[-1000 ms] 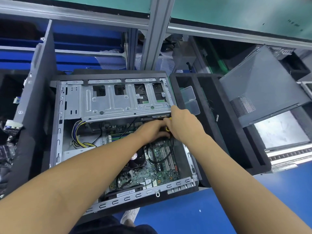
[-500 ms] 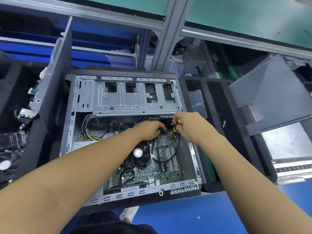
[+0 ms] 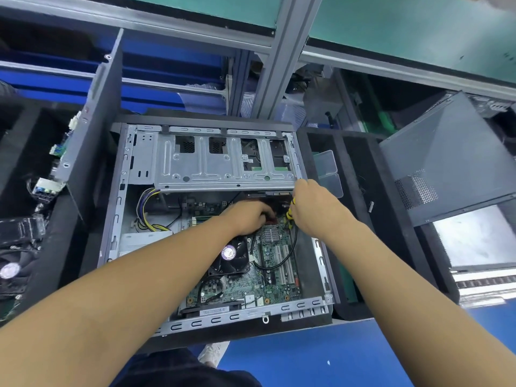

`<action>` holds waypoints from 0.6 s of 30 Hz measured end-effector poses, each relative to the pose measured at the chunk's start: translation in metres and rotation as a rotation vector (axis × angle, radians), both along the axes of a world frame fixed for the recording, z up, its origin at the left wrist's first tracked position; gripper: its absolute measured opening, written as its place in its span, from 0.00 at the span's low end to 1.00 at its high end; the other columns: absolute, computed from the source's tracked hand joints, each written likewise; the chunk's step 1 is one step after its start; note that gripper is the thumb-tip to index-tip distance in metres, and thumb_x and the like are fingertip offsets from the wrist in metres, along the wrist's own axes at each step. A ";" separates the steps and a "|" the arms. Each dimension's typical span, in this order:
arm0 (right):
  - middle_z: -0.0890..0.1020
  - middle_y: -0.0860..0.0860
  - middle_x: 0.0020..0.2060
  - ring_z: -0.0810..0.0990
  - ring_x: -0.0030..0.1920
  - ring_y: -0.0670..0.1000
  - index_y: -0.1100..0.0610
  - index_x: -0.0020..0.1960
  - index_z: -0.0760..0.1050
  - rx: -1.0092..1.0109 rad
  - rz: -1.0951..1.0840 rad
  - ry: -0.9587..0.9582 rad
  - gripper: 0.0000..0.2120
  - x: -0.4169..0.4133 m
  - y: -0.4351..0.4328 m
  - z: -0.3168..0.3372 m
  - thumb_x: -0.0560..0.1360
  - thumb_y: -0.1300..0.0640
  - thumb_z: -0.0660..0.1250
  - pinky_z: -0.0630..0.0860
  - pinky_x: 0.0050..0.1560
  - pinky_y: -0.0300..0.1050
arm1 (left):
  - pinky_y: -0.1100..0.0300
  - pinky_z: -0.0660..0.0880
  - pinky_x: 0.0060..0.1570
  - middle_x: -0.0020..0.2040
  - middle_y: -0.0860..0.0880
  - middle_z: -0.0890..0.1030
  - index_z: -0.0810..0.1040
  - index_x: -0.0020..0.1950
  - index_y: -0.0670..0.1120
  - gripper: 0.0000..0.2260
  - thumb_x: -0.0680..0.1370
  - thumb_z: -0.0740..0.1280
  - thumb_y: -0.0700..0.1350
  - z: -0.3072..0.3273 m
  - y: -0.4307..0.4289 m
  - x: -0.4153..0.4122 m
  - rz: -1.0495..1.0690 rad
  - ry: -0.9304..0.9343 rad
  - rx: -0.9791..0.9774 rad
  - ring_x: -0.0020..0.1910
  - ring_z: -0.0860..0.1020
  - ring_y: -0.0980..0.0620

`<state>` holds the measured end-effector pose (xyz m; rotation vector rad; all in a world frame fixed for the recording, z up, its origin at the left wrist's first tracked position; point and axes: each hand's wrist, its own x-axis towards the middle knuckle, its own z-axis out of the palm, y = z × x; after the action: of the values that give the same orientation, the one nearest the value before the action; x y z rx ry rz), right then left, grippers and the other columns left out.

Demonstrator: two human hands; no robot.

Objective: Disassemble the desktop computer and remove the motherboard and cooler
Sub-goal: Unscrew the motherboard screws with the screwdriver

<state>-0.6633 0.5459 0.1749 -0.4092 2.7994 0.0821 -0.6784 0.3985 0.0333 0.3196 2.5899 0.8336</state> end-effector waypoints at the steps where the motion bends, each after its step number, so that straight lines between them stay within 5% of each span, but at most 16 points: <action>1: 0.72 0.58 0.53 0.76 0.53 0.61 0.62 0.59 0.67 -0.021 -0.019 -0.021 0.08 0.000 0.000 0.000 0.81 0.62 0.60 0.68 0.45 0.49 | 0.62 0.68 0.45 0.61 0.50 0.82 0.79 0.63 0.59 0.17 0.80 0.60 0.43 0.000 0.000 0.000 -0.002 0.000 -0.004 0.42 0.72 0.53; 4: 0.67 0.55 0.48 0.75 0.52 0.61 0.61 0.58 0.67 -0.007 -0.025 0.006 0.07 0.004 0.001 -0.004 0.81 0.60 0.60 0.69 0.45 0.49 | 0.61 0.71 0.48 0.63 0.51 0.81 0.79 0.63 0.60 0.17 0.80 0.59 0.44 -0.001 0.001 0.001 -0.003 -0.006 -0.014 0.48 0.78 0.50; 8: 0.71 0.53 0.38 0.74 0.38 0.60 0.56 0.59 0.67 0.047 0.000 0.032 0.08 0.005 0.005 -0.006 0.81 0.61 0.61 0.69 0.35 0.48 | 0.61 0.68 0.39 0.57 0.51 0.83 0.79 0.62 0.60 0.16 0.81 0.59 0.44 0.000 0.001 0.001 0.015 -0.006 -0.024 0.31 0.70 0.61; 11: 0.75 0.55 0.44 0.75 0.41 0.59 0.52 0.59 0.71 -0.047 -0.028 -0.047 0.11 0.003 0.008 -0.003 0.79 0.63 0.60 0.72 0.37 0.48 | 0.62 0.66 0.34 0.49 0.52 0.82 0.79 0.62 0.62 0.16 0.81 0.59 0.45 0.001 0.001 0.002 0.028 -0.013 -0.027 0.29 0.68 0.65; 14: 0.76 0.54 0.46 0.76 0.44 0.59 0.53 0.55 0.74 -0.138 0.009 -0.021 0.07 0.005 0.007 -0.004 0.81 0.54 0.60 0.71 0.40 0.46 | 0.63 0.66 0.33 0.44 0.54 0.77 0.79 0.62 0.62 0.15 0.81 0.60 0.46 0.003 0.001 0.003 0.019 -0.012 -0.028 0.32 0.72 0.60; 18: 0.70 0.52 0.42 0.74 0.42 0.59 0.53 0.58 0.69 0.044 0.124 0.140 0.07 0.011 0.003 -0.012 0.85 0.52 0.54 0.63 0.32 0.46 | 0.62 0.65 0.35 0.43 0.55 0.75 0.79 0.62 0.61 0.15 0.81 0.60 0.46 0.001 0.001 0.003 0.018 0.007 -0.013 0.31 0.68 0.64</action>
<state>-0.6523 0.5493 0.1624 -0.5873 2.9002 0.2070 -0.6758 0.3996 0.0344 0.2963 2.6068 0.8227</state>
